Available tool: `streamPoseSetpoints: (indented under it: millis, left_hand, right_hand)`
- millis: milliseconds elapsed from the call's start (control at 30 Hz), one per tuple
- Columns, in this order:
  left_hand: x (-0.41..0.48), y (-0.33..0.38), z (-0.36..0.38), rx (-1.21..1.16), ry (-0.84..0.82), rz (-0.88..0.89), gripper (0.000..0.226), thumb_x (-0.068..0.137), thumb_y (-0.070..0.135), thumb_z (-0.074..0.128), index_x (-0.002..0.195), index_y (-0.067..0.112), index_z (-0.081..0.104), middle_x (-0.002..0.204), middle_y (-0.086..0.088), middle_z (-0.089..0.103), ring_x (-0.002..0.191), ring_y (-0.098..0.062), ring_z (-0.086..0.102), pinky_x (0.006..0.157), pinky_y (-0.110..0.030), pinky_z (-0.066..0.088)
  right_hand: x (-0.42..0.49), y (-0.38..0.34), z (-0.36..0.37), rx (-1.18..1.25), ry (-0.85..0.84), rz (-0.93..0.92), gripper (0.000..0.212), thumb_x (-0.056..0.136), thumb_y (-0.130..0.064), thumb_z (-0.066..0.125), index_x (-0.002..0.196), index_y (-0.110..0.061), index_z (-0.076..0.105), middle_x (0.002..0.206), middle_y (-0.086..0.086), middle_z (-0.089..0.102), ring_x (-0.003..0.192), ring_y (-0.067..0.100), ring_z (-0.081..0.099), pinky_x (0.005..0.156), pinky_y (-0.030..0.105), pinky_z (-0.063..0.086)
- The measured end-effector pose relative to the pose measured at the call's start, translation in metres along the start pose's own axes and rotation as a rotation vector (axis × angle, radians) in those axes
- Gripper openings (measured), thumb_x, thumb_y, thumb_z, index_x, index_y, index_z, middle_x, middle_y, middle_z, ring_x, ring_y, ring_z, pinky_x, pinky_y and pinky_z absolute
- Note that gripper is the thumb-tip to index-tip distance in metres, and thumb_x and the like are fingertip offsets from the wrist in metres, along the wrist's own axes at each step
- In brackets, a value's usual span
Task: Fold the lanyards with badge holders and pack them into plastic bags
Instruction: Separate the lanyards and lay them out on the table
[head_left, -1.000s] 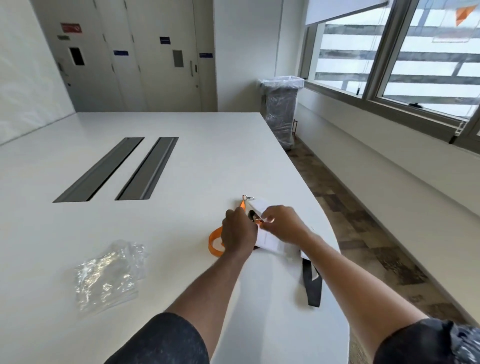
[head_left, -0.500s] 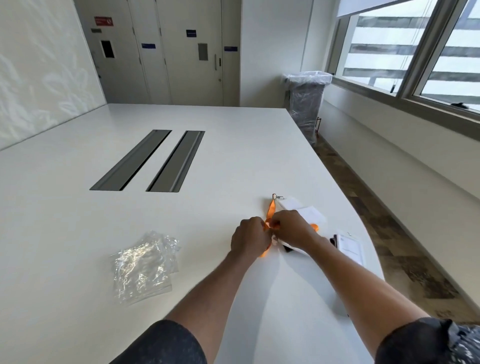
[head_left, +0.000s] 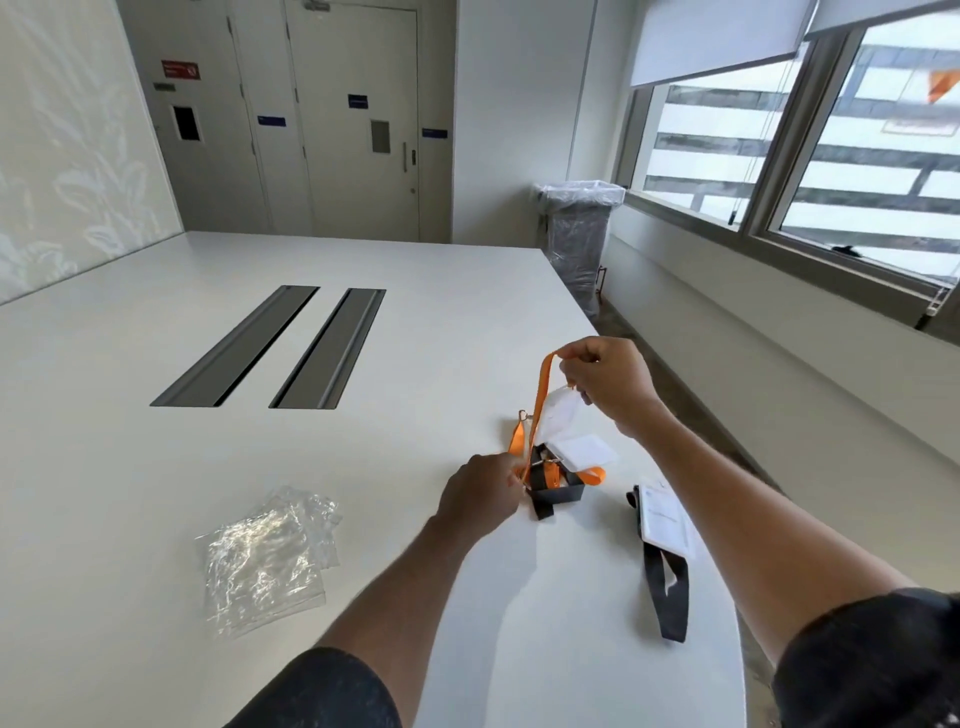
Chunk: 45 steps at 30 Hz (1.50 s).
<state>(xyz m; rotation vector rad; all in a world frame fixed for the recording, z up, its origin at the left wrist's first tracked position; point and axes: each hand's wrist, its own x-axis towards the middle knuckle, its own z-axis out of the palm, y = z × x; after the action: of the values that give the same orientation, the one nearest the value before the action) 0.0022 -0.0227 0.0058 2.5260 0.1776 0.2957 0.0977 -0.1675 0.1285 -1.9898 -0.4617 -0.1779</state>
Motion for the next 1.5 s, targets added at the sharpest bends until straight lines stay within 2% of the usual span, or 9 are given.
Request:
streamPoseSetpoints:
  millis: [333,467,533,600,700,833,1100,1400,1500]
  left_hand:
    - [0.008,0.035,-0.031,-0.147,0.179,-0.127,0.066,0.080,0.049,0.068,0.137,0.024,0.047,0.120,-0.002,0.061,0.113,-0.023,0.059,0.090,-0.038,0.047]
    - [0.007,0.047,-0.047,-0.223,0.320,-0.120,0.022,0.089,0.034,0.061,0.093,0.014,0.067,0.085,-0.002,0.066,0.084,-0.026,0.063,0.066,-0.030,0.046]
    - [0.006,0.049,-0.055,-0.279,0.361,-0.123,0.032,0.089,0.026,0.060,0.061,0.012,0.053,0.056,0.005,0.052,0.058,-0.019,0.053,0.048,-0.024,0.035]
    - [0.004,0.051,-0.066,-0.357,0.334,-0.118,0.040,0.088,0.017,0.056,0.051,0.014,0.039,0.048,0.003,0.043,0.048,-0.014,0.043,0.045,-0.024,0.028]
    - [0.002,0.052,-0.086,-0.829,0.211,-0.231,0.021,0.088,0.018,0.053,0.070,0.013,0.063,0.071,-0.004,0.069,0.073,-0.024,0.069,0.063,-0.029,0.054]
    - [-0.004,0.033,-0.098,-1.297,-0.030,-0.377,0.020,0.090,0.016,0.051,0.098,0.014,0.069,0.087,-0.006,0.078,0.085,-0.026,0.073,0.070,-0.037,0.059]
    - [-0.014,-0.023,-0.092,-1.222,0.011,-0.584,0.021,0.088,0.013,0.052,0.097,0.009,0.070,0.083,-0.009,0.075,0.075,-0.027,0.072,0.071,-0.035,0.057]
    - [0.000,-0.072,-0.071,-1.160,0.137,-0.788,0.029,0.084,0.006,0.042,0.093,0.002,0.069,0.087,-0.017,0.074,0.077,-0.031,0.072,0.064,-0.034,0.059]
    - [0.009,-0.083,-0.064,-0.998,0.152,-0.829,0.029,0.077,0.010,0.048,0.091,-0.001,0.070,0.087,-0.021,0.074,0.070,-0.033,0.070,0.059,-0.034,0.058]
  right_hand:
    - [-0.011,-0.080,-0.029,0.125,-0.059,-0.259,0.018,0.082,-0.010,0.071,0.080,-0.027,0.075,0.061,-0.003,0.070,0.050,0.007,0.060,0.047,0.022,0.051]
    - [-0.017,-0.104,-0.032,0.187,-0.052,-0.312,0.016,0.082,-0.008,0.071,0.083,-0.023,0.076,0.064,-0.001,0.071,0.054,0.010,0.063,0.049,0.024,0.054]
    - [-0.019,-0.110,-0.030,0.194,-0.051,-0.311,0.014,0.083,-0.007,0.071,0.086,-0.020,0.075,0.066,0.000,0.071,0.056,0.012,0.064,0.052,0.028,0.058]
    - [-0.022,-0.111,-0.024,0.200,-0.071,-0.291,0.016,0.084,-0.004,0.069,0.088,-0.019,0.074,0.069,0.002,0.071,0.057,0.012,0.064,0.055,0.030,0.059]
    - [-0.027,-0.105,-0.008,0.170,-0.109,-0.241,0.018,0.085,-0.002,0.068,0.089,-0.020,0.072,0.072,0.003,0.070,0.060,0.011,0.065,0.056,0.026,0.059]
    - [-0.032,-0.089,0.026,0.127,-0.108,-0.130,0.018,0.083,-0.001,0.066,0.086,-0.018,0.070,0.068,0.001,0.067,0.059,0.012,0.064,0.054,0.026,0.058]
    - [-0.043,-0.052,0.114,0.121,-0.146,0.102,0.012,0.080,0.001,0.061,0.083,-0.006,0.071,0.070,0.008,0.068,0.054,0.012,0.064,0.053,0.025,0.059]
    - [-0.046,-0.001,0.179,0.078,-0.223,0.267,0.024,0.084,0.000,0.059,0.106,-0.005,0.070,0.092,0.007,0.070,0.070,0.021,0.073,0.065,0.027,0.060]
    - [-0.045,0.012,0.190,0.008,-0.270,0.263,0.017,0.082,-0.001,0.060,0.096,-0.002,0.070,0.088,0.015,0.071,0.069,0.025,0.073,0.068,0.039,0.060]
